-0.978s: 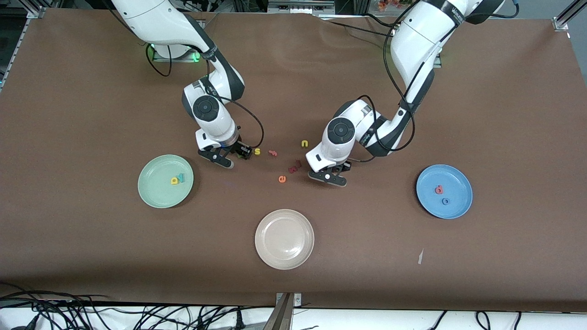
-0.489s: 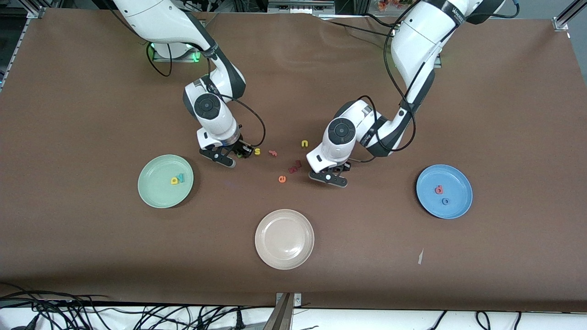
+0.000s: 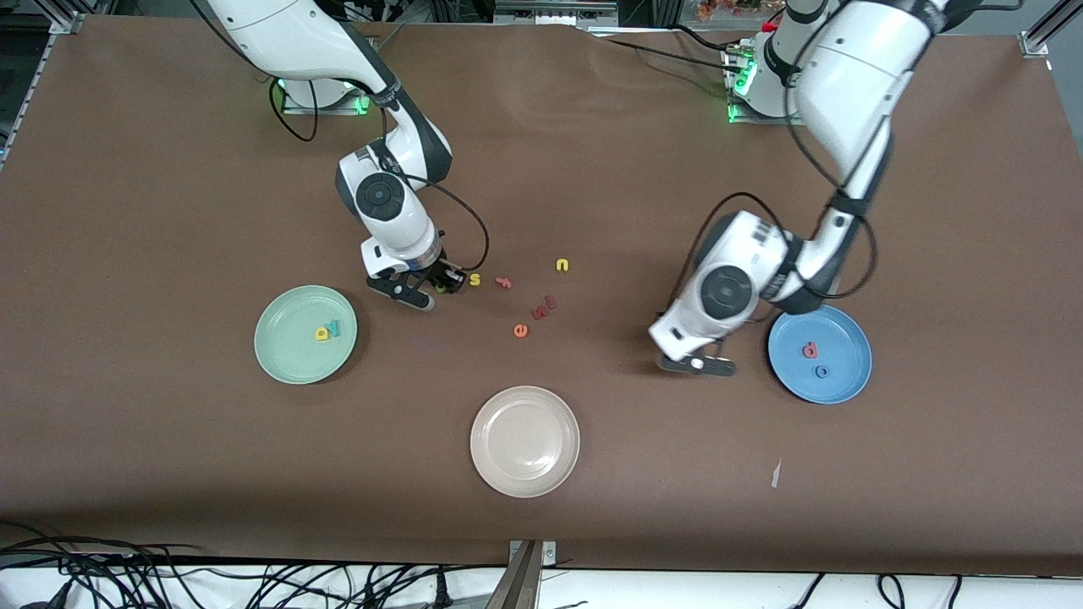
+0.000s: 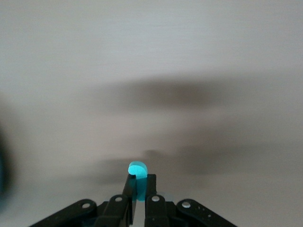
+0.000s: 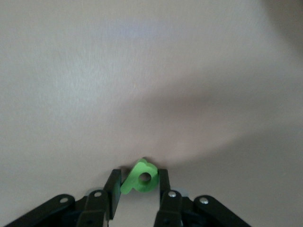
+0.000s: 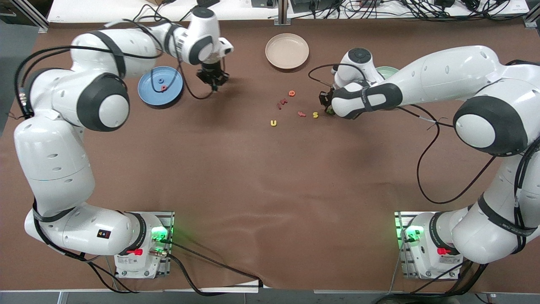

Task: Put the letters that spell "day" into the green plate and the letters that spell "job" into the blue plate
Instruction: 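Drop the teal letter on the blue plate while the right gripper drops green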

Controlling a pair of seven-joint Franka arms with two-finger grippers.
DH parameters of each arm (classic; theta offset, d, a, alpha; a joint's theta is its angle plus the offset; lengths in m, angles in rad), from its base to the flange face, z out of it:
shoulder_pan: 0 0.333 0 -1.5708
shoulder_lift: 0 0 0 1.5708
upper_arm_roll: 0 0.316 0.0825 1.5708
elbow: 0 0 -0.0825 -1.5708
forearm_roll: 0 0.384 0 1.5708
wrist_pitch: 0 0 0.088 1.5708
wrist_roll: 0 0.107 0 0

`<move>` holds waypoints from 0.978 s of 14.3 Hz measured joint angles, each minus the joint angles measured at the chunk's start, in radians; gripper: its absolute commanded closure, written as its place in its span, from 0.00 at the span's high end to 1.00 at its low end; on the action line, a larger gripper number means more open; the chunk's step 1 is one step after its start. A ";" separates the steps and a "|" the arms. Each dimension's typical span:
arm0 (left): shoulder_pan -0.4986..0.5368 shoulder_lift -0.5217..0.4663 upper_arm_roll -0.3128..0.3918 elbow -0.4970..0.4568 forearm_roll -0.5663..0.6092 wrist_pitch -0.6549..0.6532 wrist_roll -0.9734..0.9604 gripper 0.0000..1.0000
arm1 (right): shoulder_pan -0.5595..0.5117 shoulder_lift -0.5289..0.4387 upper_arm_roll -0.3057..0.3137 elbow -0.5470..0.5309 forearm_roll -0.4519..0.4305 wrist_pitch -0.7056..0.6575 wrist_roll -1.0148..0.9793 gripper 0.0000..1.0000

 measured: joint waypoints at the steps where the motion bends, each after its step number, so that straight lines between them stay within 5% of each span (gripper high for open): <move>1: 0.047 -0.007 0.003 0.007 0.000 -0.041 0.055 0.00 | -0.026 -0.019 -0.004 0.005 0.000 -0.035 -0.051 0.21; 5: 0.229 -0.025 0.011 0.041 0.001 -0.147 0.261 0.00 | -0.180 -0.109 -0.009 0.016 0.000 -0.173 -0.321 0.21; 6: 0.261 -0.027 0.012 0.049 0.001 -0.164 0.294 0.26 | -0.214 -0.122 -0.010 0.016 0.000 -0.191 -0.386 0.27; 7: 0.287 -0.027 0.015 0.055 0.002 -0.176 0.316 0.72 | -0.248 -0.130 -0.010 0.016 0.000 -0.200 -0.453 0.62; 8: 0.310 -0.027 0.017 0.056 0.005 -0.180 0.329 1.00 | -0.280 -0.132 -0.010 0.016 0.000 -0.205 -0.508 0.98; 12: 0.342 -0.022 0.024 0.061 0.013 -0.182 0.334 1.00 | -0.331 -0.138 -0.009 0.037 0.000 -0.231 -0.574 1.00; 14: 0.342 -0.024 0.038 0.089 0.014 -0.206 0.334 1.00 | -0.329 -0.145 -0.005 0.111 0.000 -0.348 -0.574 1.00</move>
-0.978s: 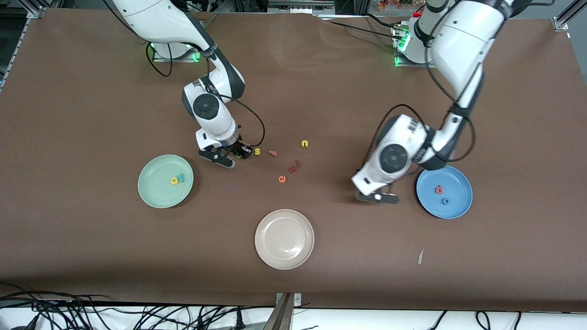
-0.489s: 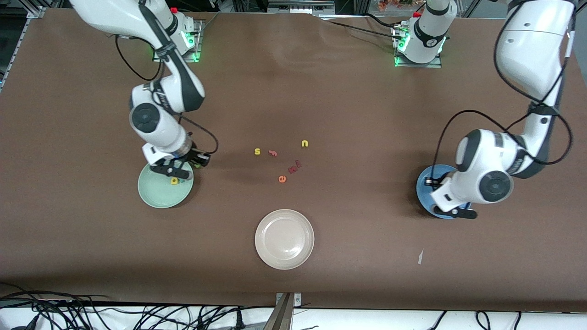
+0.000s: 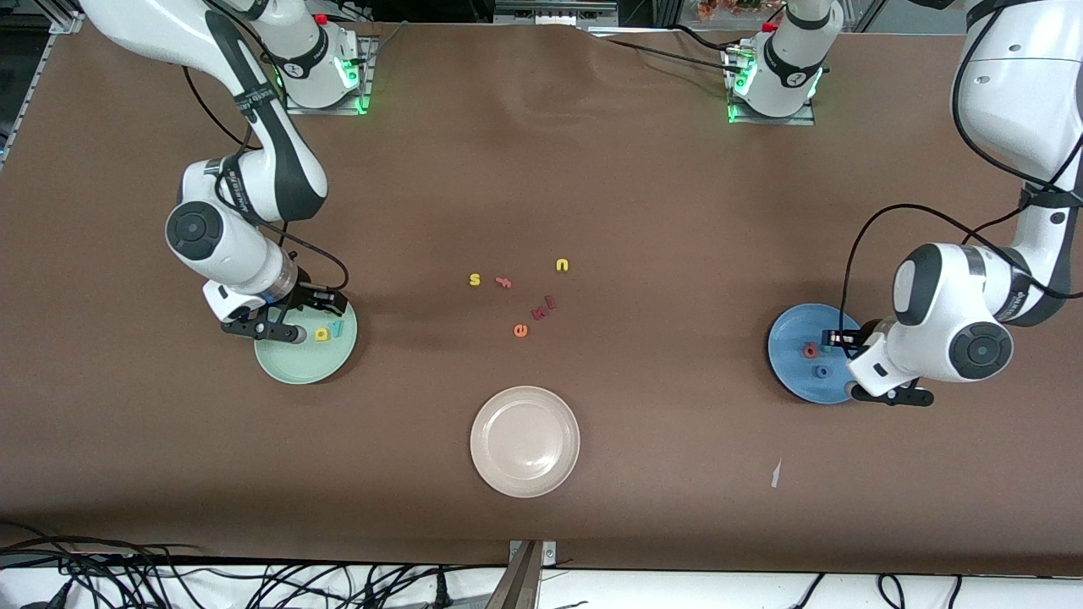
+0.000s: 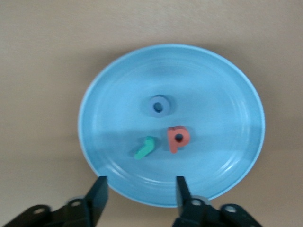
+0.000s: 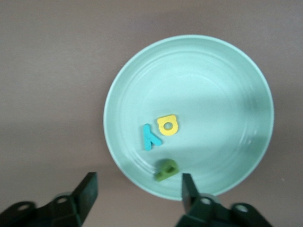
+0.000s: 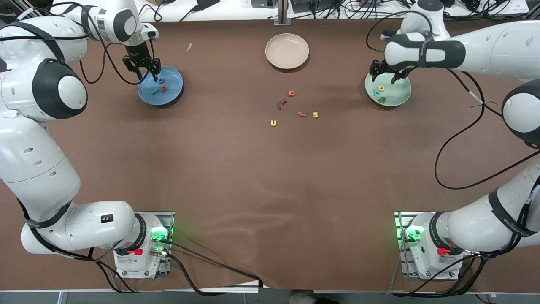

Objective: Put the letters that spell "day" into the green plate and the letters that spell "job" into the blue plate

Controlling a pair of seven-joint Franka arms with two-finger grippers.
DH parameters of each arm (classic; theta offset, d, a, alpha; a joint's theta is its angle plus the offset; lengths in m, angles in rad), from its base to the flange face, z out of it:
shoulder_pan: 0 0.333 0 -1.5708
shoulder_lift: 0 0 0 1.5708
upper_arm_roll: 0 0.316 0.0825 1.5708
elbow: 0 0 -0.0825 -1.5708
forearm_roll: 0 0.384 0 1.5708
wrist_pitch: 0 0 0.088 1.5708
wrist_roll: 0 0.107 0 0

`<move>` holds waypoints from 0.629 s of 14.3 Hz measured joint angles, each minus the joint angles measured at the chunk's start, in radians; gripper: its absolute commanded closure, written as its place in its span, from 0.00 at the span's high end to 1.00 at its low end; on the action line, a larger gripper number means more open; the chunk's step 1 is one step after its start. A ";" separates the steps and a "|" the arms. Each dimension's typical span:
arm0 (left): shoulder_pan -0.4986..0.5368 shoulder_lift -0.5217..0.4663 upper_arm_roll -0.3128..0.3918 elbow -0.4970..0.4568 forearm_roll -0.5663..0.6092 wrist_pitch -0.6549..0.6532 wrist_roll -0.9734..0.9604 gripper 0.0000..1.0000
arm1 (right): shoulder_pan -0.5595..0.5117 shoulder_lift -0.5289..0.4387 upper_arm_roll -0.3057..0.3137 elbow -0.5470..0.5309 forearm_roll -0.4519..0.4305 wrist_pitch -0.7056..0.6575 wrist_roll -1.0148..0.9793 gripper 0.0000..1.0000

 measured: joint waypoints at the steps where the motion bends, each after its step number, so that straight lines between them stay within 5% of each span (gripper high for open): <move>1: 0.001 -0.004 0.007 0.025 0.000 -0.032 0.000 1.00 | 0.000 -0.005 0.001 0.052 0.000 -0.075 0.000 1.00; 5: 0.021 -0.062 0.015 0.124 0.000 -0.214 -0.001 1.00 | -0.002 -0.025 -0.010 0.265 0.000 -0.320 0.000 1.00; 9: 0.087 -0.217 0.038 0.119 -0.058 -0.292 0.001 1.00 | -0.002 -0.034 -0.012 0.434 0.000 -0.493 0.000 1.00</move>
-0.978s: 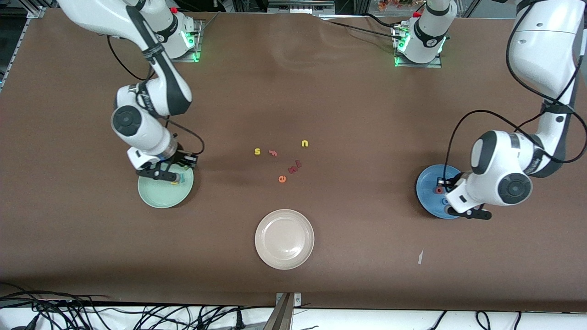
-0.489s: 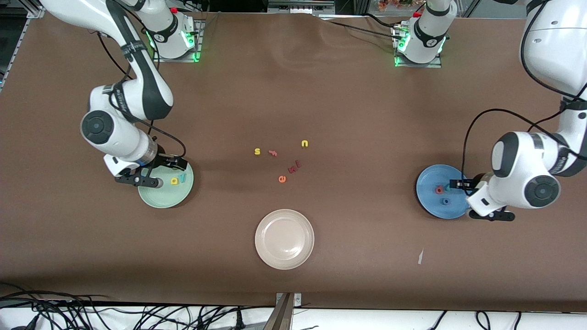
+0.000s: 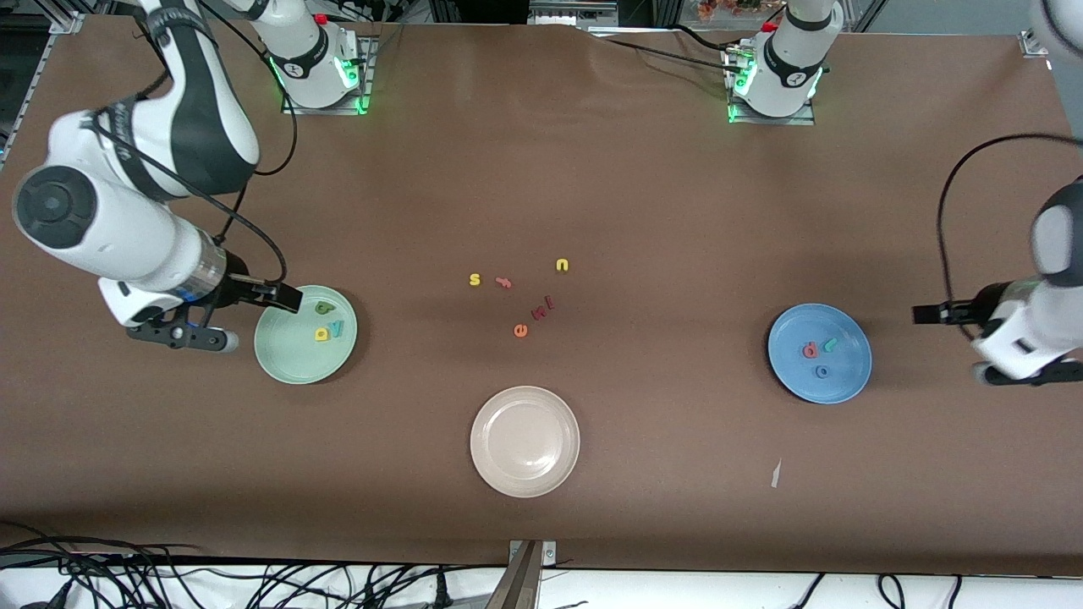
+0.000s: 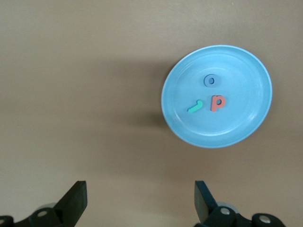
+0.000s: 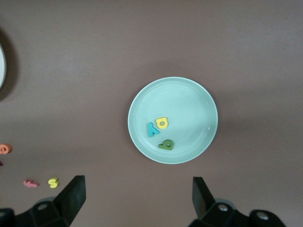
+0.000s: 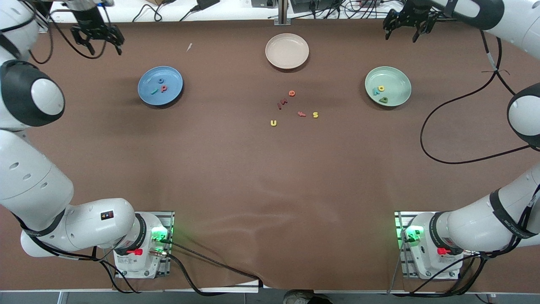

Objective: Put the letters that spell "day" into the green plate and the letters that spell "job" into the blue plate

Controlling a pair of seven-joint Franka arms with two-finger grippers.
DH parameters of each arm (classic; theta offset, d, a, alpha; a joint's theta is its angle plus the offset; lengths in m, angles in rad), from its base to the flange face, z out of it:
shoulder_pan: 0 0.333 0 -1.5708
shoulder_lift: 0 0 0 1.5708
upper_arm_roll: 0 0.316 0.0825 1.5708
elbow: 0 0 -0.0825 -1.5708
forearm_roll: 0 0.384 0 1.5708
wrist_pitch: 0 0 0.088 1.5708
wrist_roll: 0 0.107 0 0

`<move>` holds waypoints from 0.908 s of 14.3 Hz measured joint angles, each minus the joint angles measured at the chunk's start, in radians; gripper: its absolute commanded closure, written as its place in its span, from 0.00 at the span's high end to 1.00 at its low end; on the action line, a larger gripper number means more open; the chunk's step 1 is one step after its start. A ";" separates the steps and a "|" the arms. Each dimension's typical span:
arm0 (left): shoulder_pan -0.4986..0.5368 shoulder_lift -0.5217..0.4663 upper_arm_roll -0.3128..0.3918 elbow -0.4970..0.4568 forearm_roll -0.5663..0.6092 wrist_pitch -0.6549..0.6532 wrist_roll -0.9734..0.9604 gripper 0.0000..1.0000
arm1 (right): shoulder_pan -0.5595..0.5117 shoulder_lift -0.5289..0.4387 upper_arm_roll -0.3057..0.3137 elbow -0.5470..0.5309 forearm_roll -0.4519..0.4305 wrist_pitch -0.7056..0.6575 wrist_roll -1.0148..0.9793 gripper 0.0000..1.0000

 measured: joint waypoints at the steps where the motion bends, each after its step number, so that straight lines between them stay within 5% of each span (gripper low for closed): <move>1: -0.004 -0.052 0.031 -0.025 -0.048 -0.008 0.000 1.00 | 0.000 -0.001 -0.002 0.040 0.000 -0.050 0.000 1.00; 5: -0.073 -0.241 0.117 -0.114 -0.169 -0.009 0.000 1.00 | 0.000 -0.011 -0.018 0.178 0.000 -0.224 -0.007 1.00; 9: -0.138 -0.364 0.116 -0.133 -0.172 -0.015 -0.001 1.00 | 0.000 -0.024 -0.032 0.244 0.000 -0.327 -0.043 1.00; 13: -0.160 -0.386 0.076 -0.147 -0.172 -0.027 -0.002 1.00 | 0.000 -0.035 -0.036 0.294 0.007 -0.404 -0.081 1.00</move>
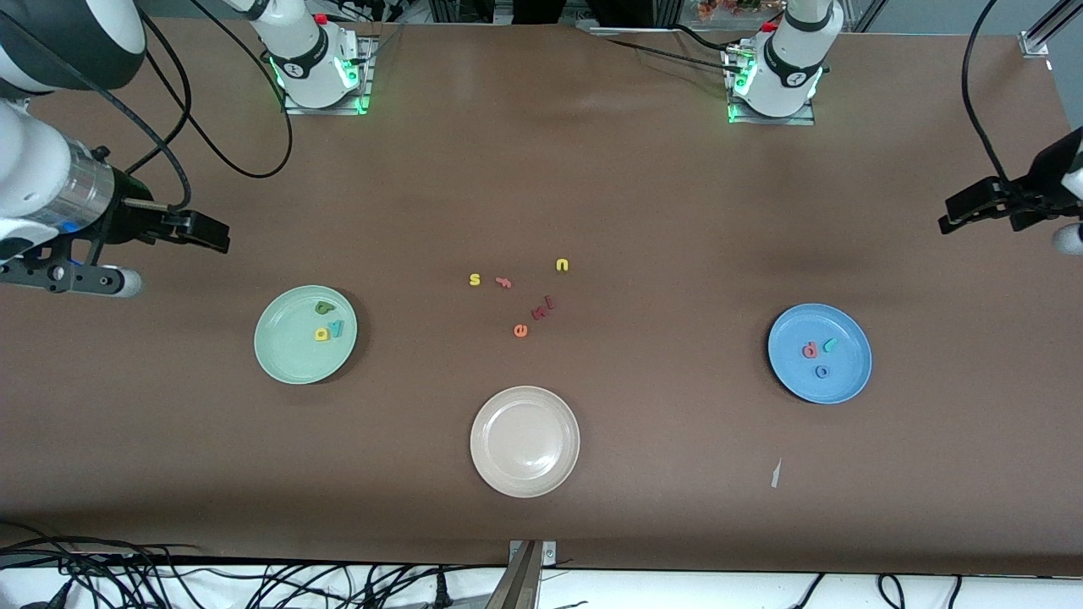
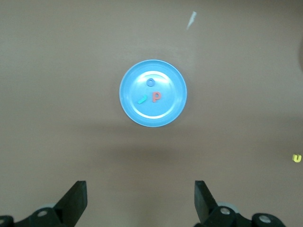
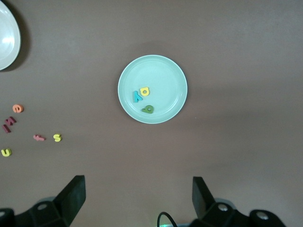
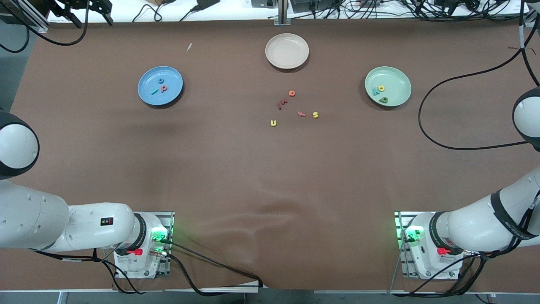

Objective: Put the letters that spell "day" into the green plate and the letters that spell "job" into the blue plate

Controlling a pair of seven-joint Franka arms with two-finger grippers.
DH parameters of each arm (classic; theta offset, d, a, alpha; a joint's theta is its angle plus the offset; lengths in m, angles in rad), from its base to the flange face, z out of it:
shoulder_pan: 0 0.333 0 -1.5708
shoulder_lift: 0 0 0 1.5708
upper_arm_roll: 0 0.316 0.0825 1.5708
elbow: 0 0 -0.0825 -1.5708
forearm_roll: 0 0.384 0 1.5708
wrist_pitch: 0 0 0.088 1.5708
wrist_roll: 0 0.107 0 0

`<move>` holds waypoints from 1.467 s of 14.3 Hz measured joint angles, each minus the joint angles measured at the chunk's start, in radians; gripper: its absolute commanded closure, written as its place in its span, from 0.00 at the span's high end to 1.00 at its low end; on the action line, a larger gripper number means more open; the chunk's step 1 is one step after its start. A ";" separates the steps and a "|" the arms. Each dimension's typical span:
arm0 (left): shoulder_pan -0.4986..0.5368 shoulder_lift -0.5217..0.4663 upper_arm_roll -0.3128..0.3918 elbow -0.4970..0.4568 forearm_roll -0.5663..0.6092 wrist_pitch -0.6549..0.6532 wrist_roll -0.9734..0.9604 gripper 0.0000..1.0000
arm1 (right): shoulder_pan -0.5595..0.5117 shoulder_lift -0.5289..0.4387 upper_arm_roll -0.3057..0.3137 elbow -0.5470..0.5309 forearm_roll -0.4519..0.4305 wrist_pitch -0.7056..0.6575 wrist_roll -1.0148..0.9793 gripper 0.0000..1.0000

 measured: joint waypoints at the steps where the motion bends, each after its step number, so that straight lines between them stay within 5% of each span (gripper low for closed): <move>1: -0.003 0.000 -0.006 -0.003 0.000 0.000 -0.001 1.00 | 0.000 -0.005 0.000 0.002 0.015 -0.004 -0.002 1.00; 21: -0.009 0.007 -0.007 -0.009 0.000 0.005 0.000 1.00 | -0.001 -0.017 -0.027 0.002 0.048 -0.006 -0.021 1.00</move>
